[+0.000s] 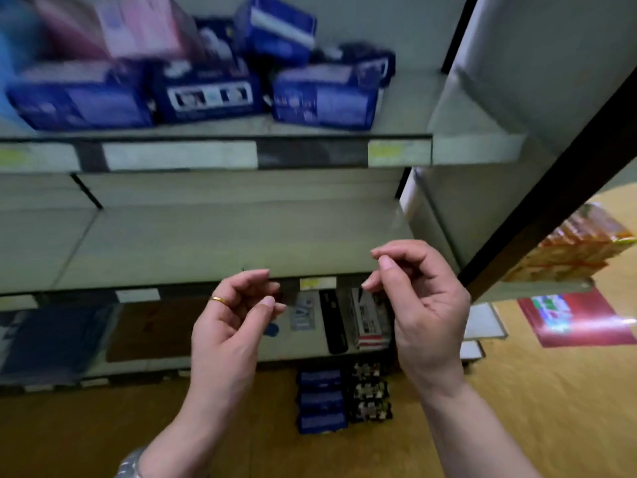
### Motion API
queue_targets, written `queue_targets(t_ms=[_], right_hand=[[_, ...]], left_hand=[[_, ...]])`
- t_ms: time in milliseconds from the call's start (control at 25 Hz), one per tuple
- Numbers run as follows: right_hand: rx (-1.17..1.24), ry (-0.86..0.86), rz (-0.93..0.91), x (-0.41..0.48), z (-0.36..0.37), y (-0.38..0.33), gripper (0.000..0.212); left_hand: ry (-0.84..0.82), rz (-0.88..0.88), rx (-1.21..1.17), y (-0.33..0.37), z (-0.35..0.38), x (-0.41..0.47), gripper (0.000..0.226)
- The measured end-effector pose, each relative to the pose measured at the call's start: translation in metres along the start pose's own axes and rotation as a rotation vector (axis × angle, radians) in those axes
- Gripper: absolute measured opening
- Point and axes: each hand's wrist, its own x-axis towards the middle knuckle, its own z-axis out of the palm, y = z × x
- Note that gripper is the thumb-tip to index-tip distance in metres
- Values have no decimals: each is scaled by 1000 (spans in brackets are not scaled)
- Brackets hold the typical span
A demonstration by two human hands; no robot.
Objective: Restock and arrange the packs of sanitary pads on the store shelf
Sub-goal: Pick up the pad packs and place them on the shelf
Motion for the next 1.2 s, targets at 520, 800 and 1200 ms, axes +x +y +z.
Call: queue_targets(t_ms=[520, 800, 1200], right_hand=[[63, 57, -213, 42, 66, -146, 5], [53, 12, -151, 89, 65, -141, 10], [47, -124, -103, 182, 53, -101, 12]], left_hand=[[-125, 299, -113, 161, -56, 24, 22], [-90, 309, -127, 180, -44, 56, 19], [0, 307, 43, 173, 1, 121, 20]])
